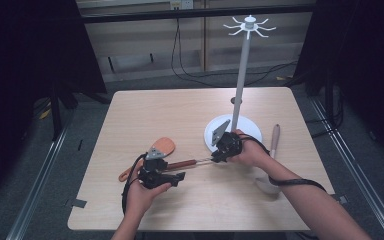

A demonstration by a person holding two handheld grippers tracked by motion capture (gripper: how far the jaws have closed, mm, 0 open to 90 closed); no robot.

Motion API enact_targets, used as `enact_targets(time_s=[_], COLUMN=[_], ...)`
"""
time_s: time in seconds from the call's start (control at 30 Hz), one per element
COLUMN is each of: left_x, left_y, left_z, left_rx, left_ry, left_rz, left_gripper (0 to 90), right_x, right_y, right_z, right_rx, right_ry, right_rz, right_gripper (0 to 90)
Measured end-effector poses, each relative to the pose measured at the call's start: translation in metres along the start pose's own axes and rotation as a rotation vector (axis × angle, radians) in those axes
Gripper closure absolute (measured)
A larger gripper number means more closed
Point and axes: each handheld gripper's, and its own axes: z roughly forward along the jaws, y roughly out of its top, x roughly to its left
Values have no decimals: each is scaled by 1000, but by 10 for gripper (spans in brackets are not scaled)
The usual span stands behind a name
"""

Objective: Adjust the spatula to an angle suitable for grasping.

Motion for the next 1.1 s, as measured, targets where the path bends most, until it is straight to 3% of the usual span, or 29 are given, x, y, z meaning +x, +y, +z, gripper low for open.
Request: enact_targets(time_s=[0.23, 0.3, 0.37, 0.4, 0.43, 0.53, 0.57, 0.73, 0.83, 1.1], left_x=[-2, -2, -2, -1, -1, -2, -2, -5, -6, -7], left_y=[1, 1, 1, 0, 1, 1, 1, 1, 2, 3], left_z=[0, 1, 1, 1, 1, 1, 1, 3, 3, 6], left_rx=[-2, -3, 0, 3, 8, 2, 4, 3, 9, 7], left_ry=[-1, 1, 1, -1, -1, 0, 0, -7, -8, -10], left_rz=[7, 6, 6, 10, 16, 9, 8, 20, 27, 35], left_gripper=[181, 181, 181, 181, 181, 181, 181, 181, 181, 181], right_x=[-2, -2, -2, 1, 0, 3, 4, 5, 4, 6], right_y=[3, 5, 5, 7, 6, 5, 5, 4, 5, 3], right_z=[1, 1, 0, -3, -4, -7, -9, -23, -33, -53], right_rx=[16, 34, 42, 81, 69, 83, 87, 4, -43, -215], right_ry=[6, 12, 12, 7, 25, 20, 15, 13, -14, -87], right_rz=[-22, -58, -64, -72, -74, -112, -106, -117, -107, -38], right_gripper=[790, 806, 821, 851, 852, 853, 855, 856, 856, 856])
